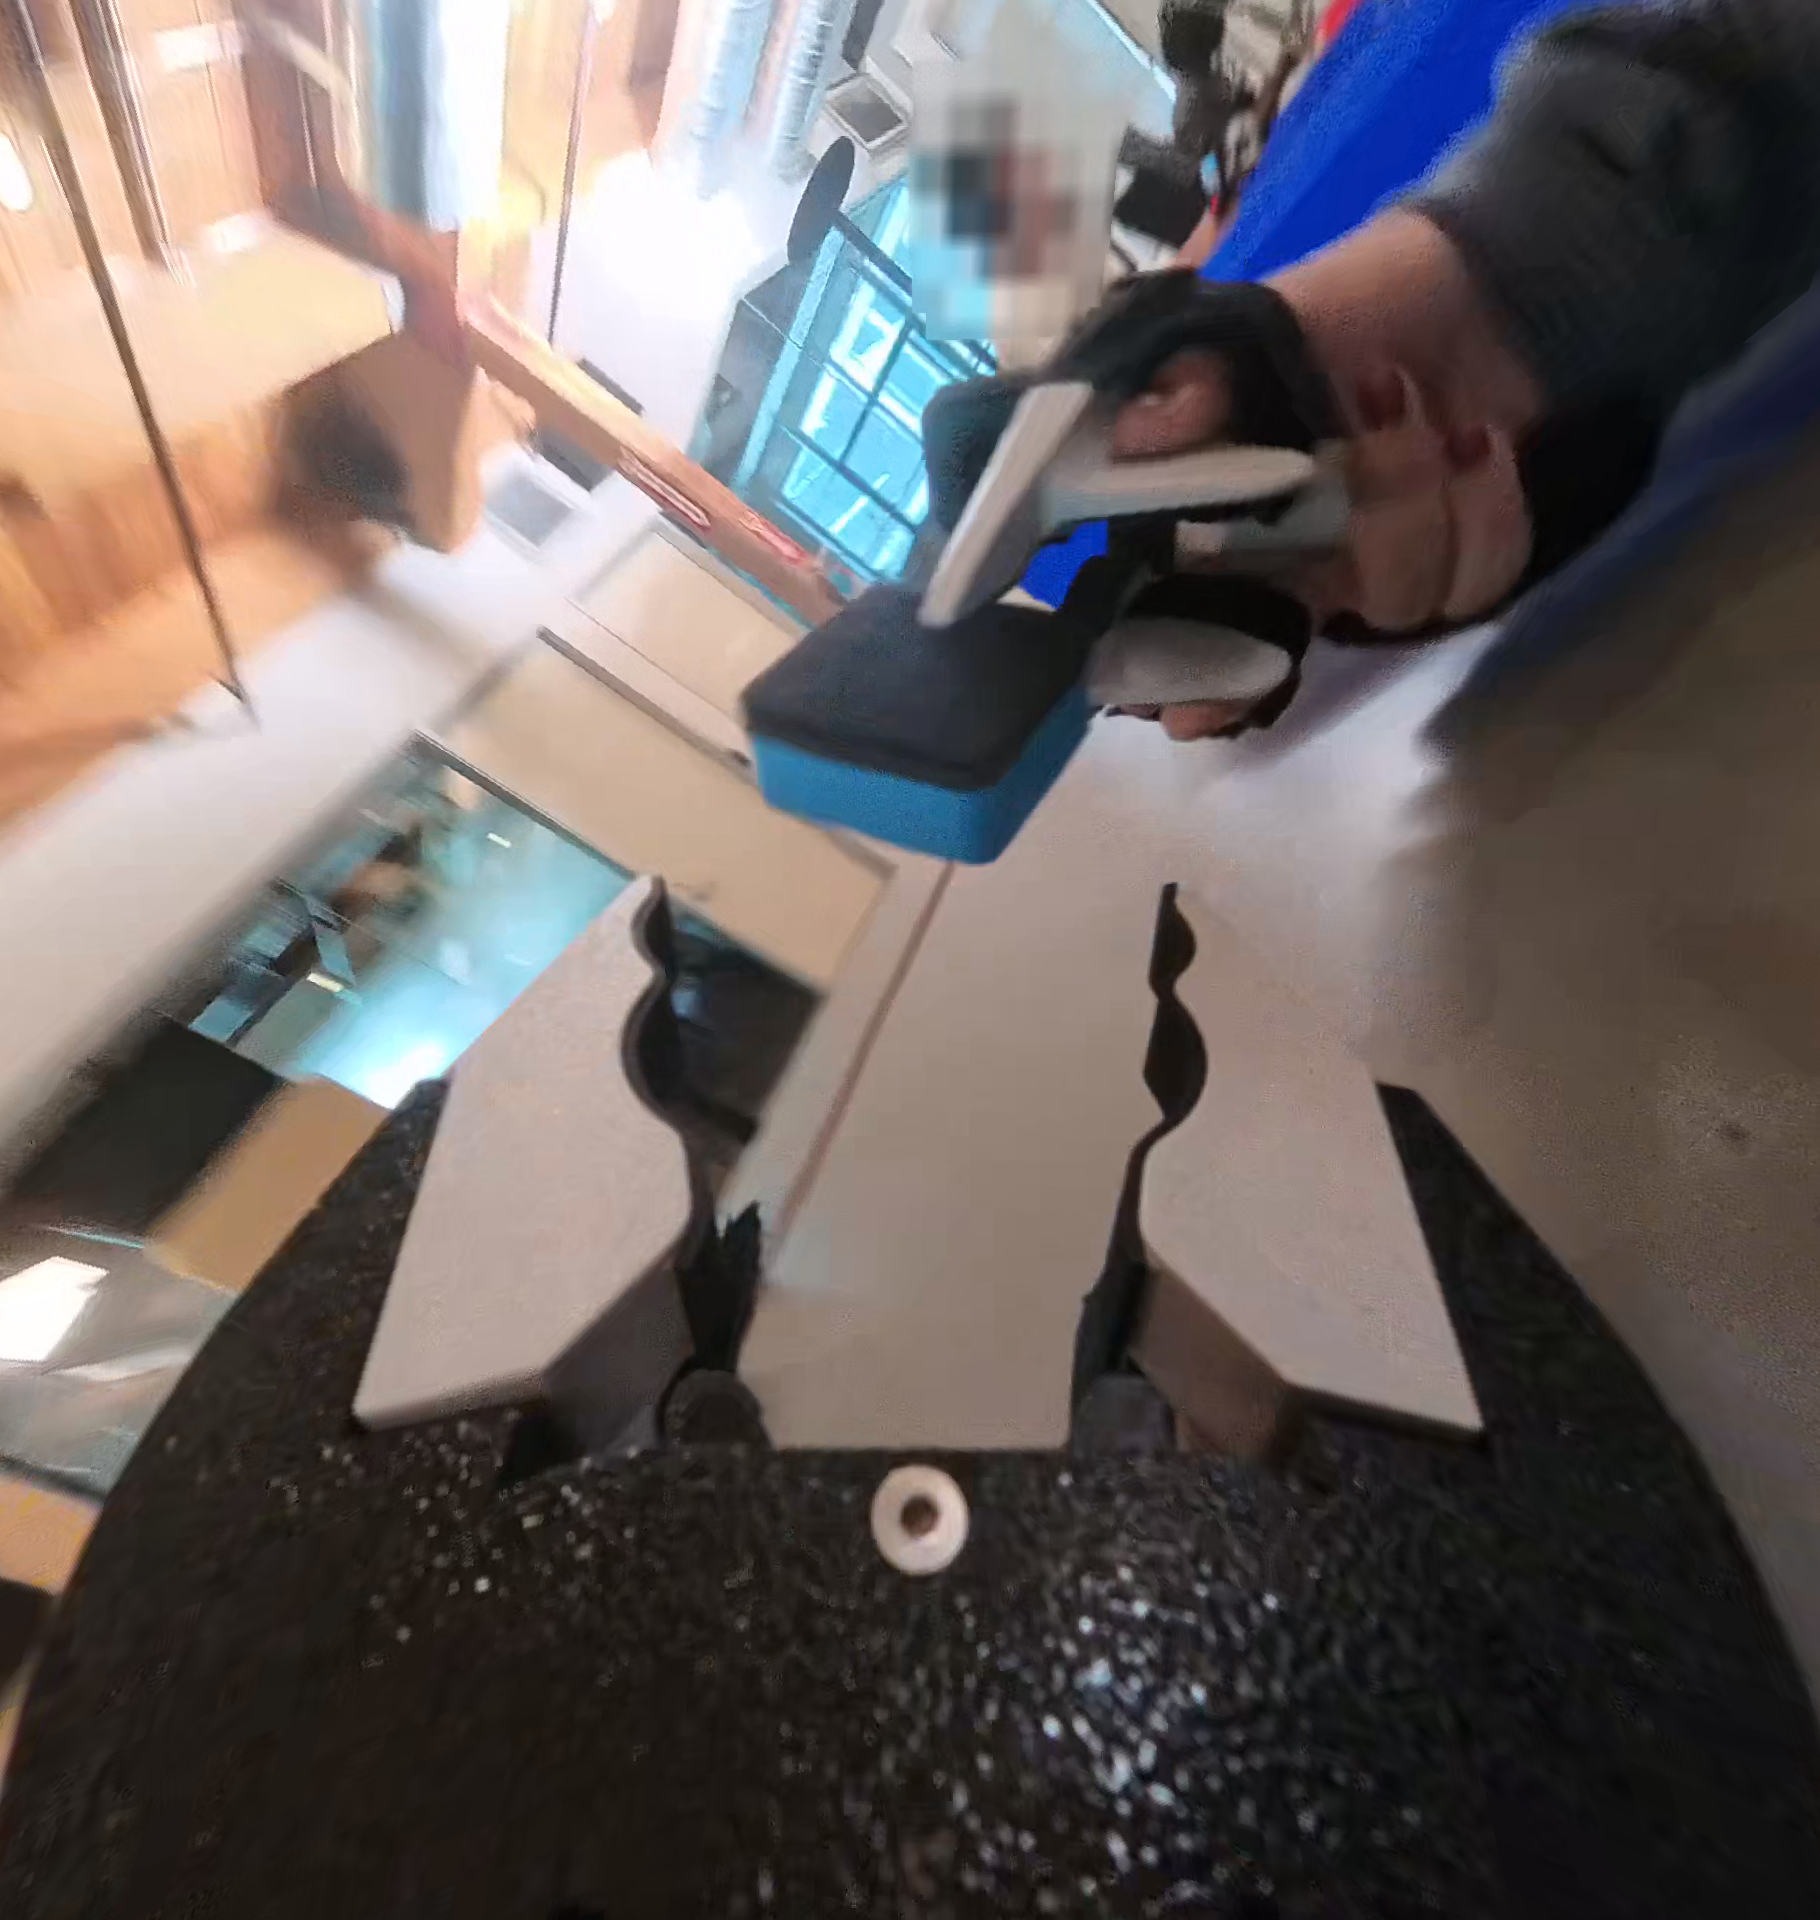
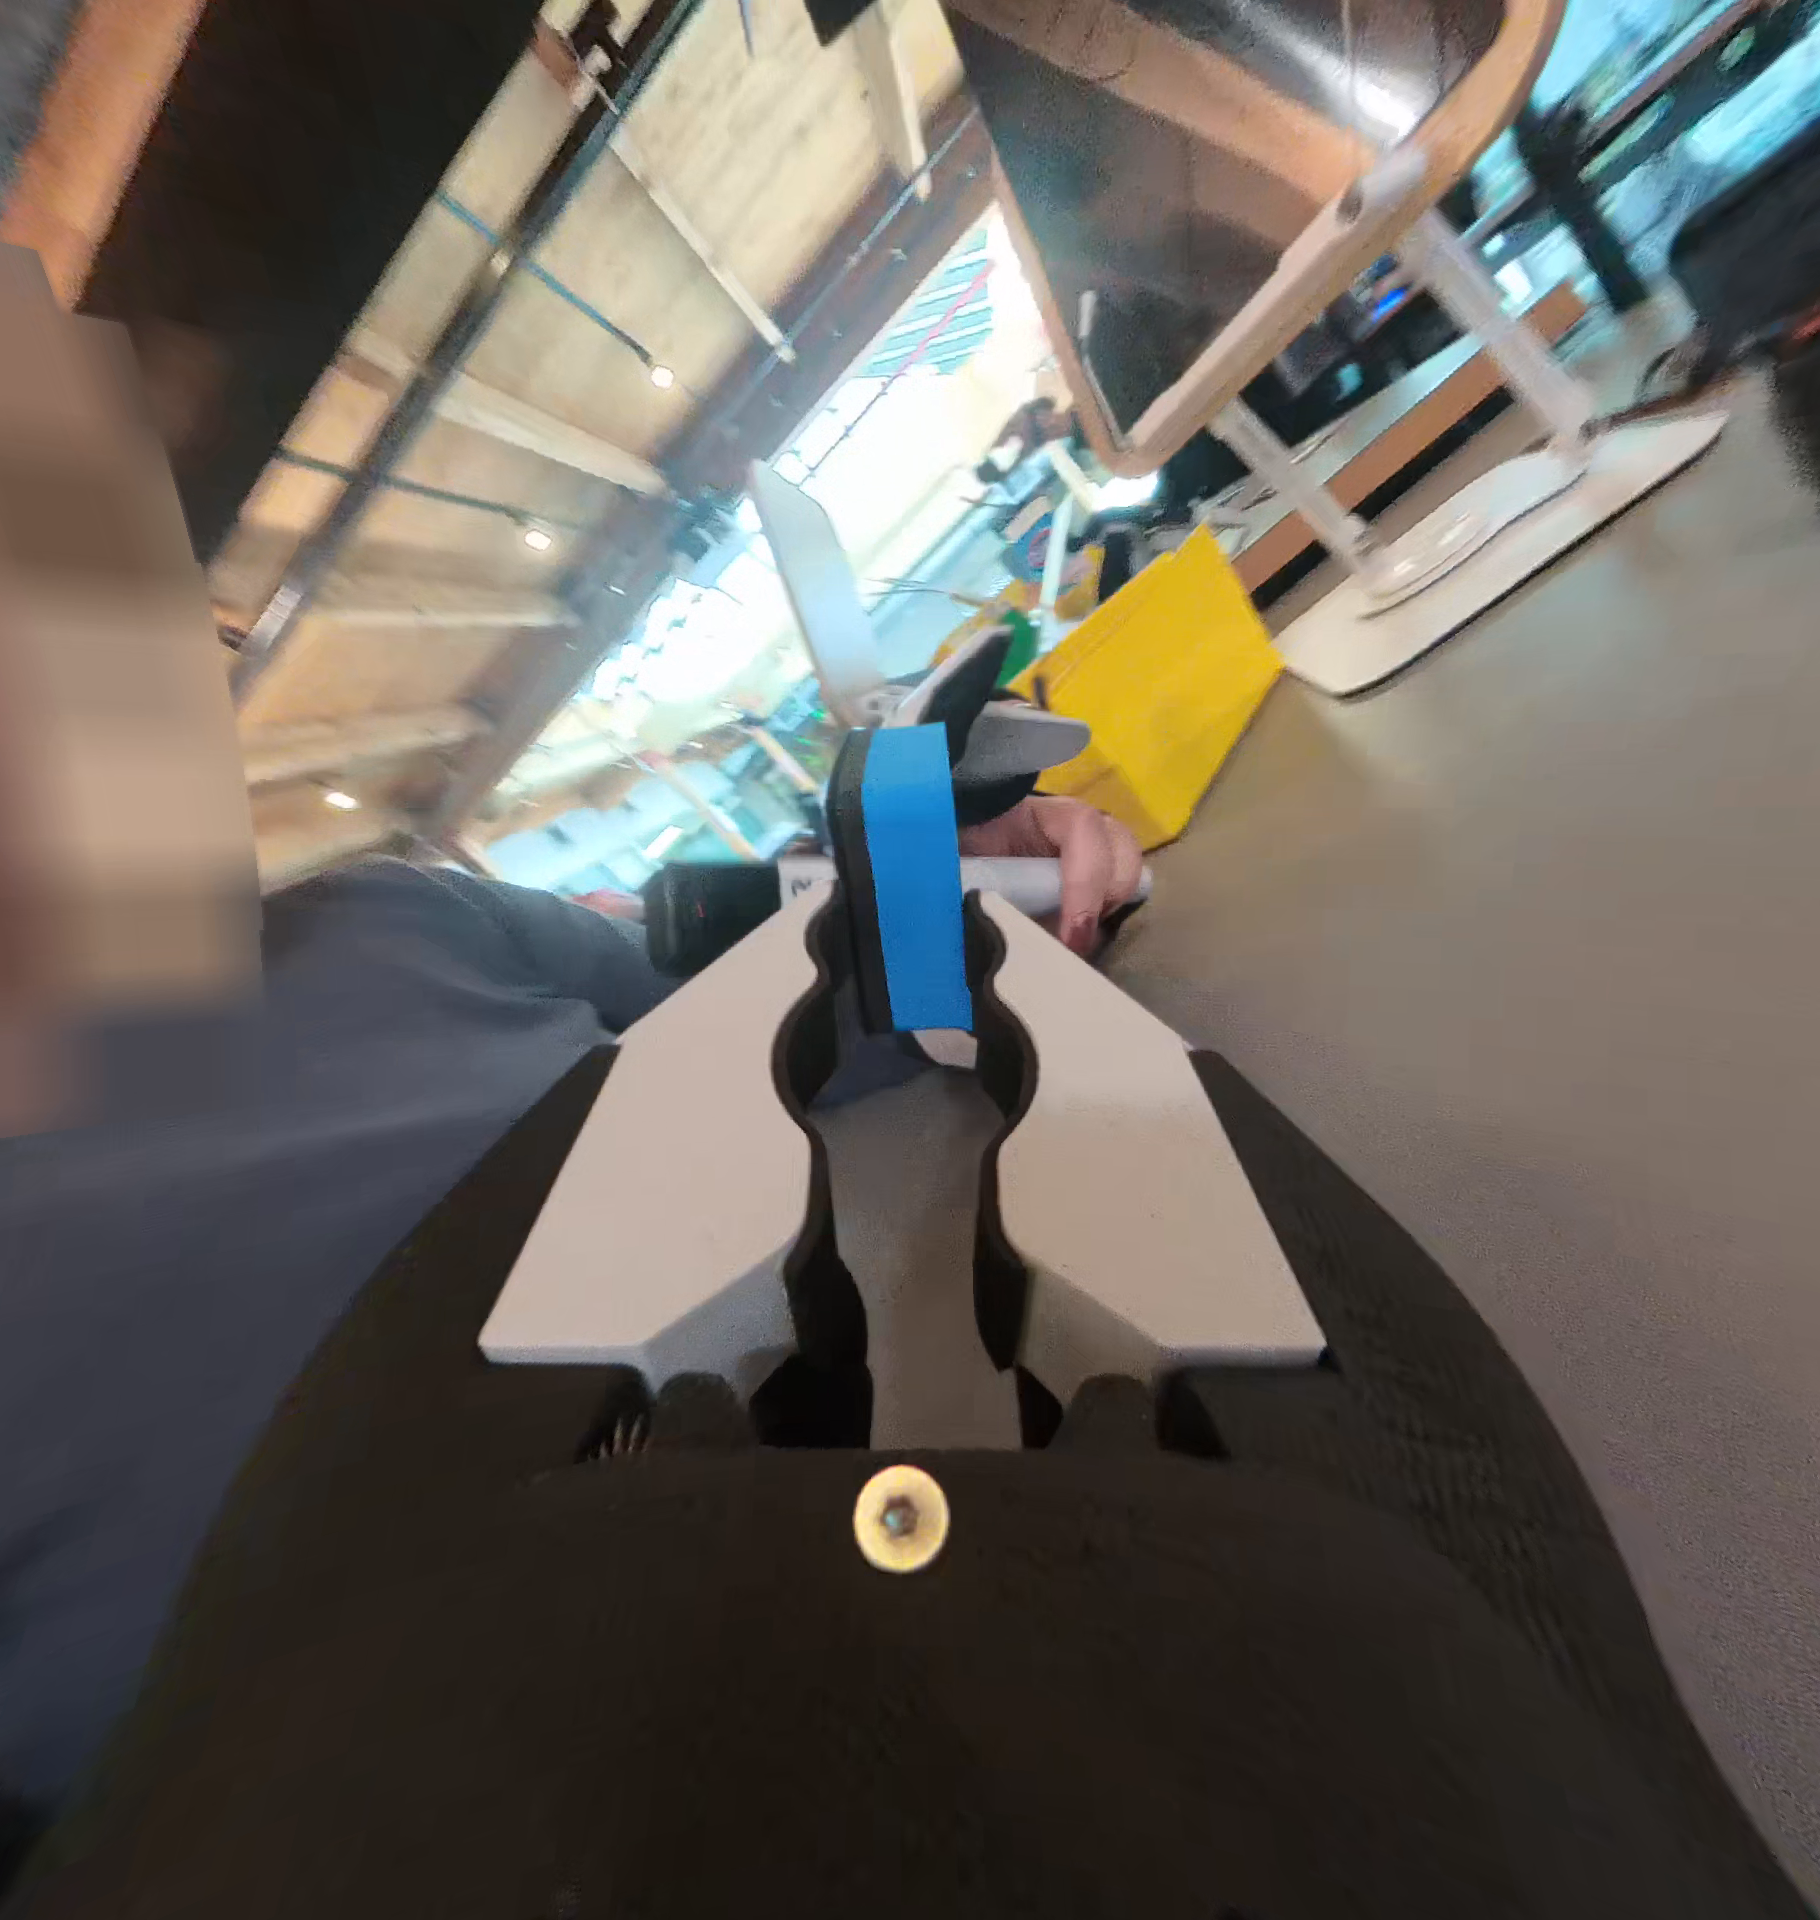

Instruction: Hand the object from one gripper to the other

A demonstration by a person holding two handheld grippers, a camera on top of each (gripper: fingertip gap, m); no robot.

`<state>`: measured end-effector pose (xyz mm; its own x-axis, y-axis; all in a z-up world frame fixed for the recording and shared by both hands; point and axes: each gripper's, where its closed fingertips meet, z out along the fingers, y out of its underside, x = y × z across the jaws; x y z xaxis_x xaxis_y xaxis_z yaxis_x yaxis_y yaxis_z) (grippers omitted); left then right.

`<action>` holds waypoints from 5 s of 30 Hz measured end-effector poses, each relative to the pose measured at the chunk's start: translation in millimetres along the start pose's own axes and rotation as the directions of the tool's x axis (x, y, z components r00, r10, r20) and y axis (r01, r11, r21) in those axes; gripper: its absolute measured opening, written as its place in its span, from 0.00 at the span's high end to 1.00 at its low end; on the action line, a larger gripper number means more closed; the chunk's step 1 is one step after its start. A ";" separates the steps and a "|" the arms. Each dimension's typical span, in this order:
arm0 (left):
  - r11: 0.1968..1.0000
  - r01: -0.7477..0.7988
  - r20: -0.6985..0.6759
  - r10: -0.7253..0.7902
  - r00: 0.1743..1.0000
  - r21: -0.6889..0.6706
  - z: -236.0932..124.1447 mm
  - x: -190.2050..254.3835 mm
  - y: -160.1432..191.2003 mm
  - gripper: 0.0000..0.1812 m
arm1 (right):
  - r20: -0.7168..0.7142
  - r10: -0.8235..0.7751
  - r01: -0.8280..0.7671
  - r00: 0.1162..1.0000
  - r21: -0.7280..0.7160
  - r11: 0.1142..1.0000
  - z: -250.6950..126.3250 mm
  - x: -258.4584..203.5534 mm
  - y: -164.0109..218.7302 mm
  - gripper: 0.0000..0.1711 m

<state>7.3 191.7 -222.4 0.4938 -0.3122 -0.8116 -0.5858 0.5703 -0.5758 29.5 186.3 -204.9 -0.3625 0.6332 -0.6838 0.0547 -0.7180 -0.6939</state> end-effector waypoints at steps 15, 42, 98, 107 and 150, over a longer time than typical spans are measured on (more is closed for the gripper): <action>0.710 -0.701 0.124 0.703 0.701 -0.064 -0.1 23.6 -20.3 0.84 | 0.045 0.367 -0.362 0.929 -0.092 0.927 5.5 10.0 26.0 0.88; 0.821 0.566 -0.031 -0.565 0.824 0.081 -9.4 -43.1 17.1 0.87 | -0.429 -0.541 0.587 0.723 -0.031 0.809 2.0 24.5 -28.6 0.67; -0.409 0.809 -0.500 -0.640 -0.584 -0.422 -0.5 -17.5 -4.2 0.86 | 0.218 -0.507 0.224 -0.834 -0.706 -0.672 31.6 18.1 2.4 0.88; -0.092 0.988 -0.606 -0.781 -0.150 -0.126 -12.3 -36.0 -15.7 0.88 | -0.199 -0.849 0.741 -0.490 -0.607 -0.286 26.9 -1.2 -6.7 0.65; 0.342 0.938 -0.499 -0.803 0.326 0.062 -12.4 -29.6 -9.4 0.82 | -0.975 -0.114 0.707 0.192 0.057 0.705 -262.1 -123.5 -62.3 0.87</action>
<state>-9.7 186.1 -194.2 0.3108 -0.9388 0.1486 0.3030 -0.0504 -0.9517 314.8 228.5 -136.3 0.8308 0.4855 -0.2722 -0.2705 -0.0751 -0.9598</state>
